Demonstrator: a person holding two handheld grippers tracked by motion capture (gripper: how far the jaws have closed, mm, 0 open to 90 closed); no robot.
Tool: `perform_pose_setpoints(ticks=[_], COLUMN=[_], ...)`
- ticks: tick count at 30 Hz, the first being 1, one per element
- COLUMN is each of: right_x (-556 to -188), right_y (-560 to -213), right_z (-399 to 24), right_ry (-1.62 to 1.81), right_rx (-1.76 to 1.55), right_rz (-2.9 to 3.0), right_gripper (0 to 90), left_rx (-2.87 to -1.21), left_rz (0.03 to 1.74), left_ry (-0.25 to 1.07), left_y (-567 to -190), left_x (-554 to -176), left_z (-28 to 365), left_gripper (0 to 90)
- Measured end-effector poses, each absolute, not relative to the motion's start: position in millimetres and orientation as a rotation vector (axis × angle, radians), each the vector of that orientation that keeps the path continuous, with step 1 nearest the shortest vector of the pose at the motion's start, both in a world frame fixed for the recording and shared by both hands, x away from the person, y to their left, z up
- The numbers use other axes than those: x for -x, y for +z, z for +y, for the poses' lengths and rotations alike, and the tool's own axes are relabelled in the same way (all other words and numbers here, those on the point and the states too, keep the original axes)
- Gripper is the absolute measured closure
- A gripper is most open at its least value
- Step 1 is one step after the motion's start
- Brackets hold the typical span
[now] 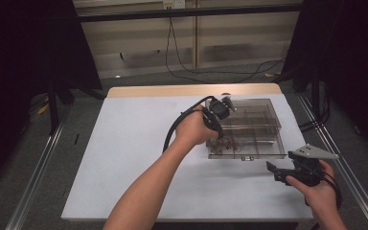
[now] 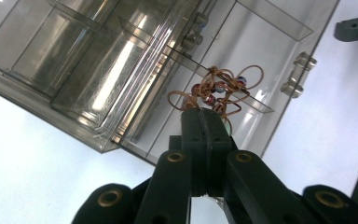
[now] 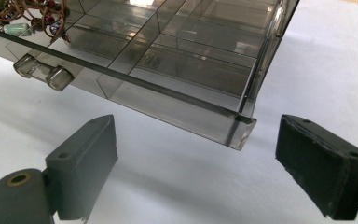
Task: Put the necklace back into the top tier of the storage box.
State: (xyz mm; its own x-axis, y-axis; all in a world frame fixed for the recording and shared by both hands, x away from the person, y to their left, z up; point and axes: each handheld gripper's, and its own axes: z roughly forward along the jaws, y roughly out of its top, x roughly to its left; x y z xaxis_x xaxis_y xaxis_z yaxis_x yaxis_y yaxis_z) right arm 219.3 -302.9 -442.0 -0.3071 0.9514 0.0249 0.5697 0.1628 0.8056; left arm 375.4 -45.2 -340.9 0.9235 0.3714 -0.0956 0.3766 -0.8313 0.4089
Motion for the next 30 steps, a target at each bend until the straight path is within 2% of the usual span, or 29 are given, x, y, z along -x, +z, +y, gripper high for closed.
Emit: perform_pose_setpoints(ticks=[10, 12, 15, 17, 24, 27, 29, 30], right_x=[-220, -220, -220, -220, -220, -220, -220, -220], right_y=[-442, -442, -442, -442, -442, -442, -442, -442], right_z=[-301, -301, -301, -301, -302, -302, -302, -302], right_ry=[1.008, 1.009, 1.006, 1.006, 1.009, 1.010, 1.010, 1.010], right_rx=[-1.434, -1.437, -1.437, -1.439, -1.433, -1.430, -1.435, -1.435], right_rz=[1.955, 1.952, 1.952, 1.954, 1.953, 1.955, 1.954, 1.953], right_gripper=[12.2, 12.2, 12.2, 12.2, 12.3, 12.3, 12.3, 12.3], left_rx=[-2.684, -2.666, -2.653, -2.632, -2.630, -2.635, -2.638, -2.641], left_rz=[0.521, 0.539, 0.515, 0.510, 0.482, 0.474, 0.458, 0.456], left_ry=[-0.051, -0.057, -0.054, -0.047, -0.028, -0.025, -0.043, -0.033], left_y=[-347, -350, -353, -356, -368, -370, -370, -370], left_x=[-372, -371, -372, -372, -375, -373, -373, -373], left_z=[-50, -53, -59, -63, -73, -76, -77, -77], left_gripper=[88.5, 78.2, 69.1, 55.7, 42.1, 43.9, 50.2, 50.5])
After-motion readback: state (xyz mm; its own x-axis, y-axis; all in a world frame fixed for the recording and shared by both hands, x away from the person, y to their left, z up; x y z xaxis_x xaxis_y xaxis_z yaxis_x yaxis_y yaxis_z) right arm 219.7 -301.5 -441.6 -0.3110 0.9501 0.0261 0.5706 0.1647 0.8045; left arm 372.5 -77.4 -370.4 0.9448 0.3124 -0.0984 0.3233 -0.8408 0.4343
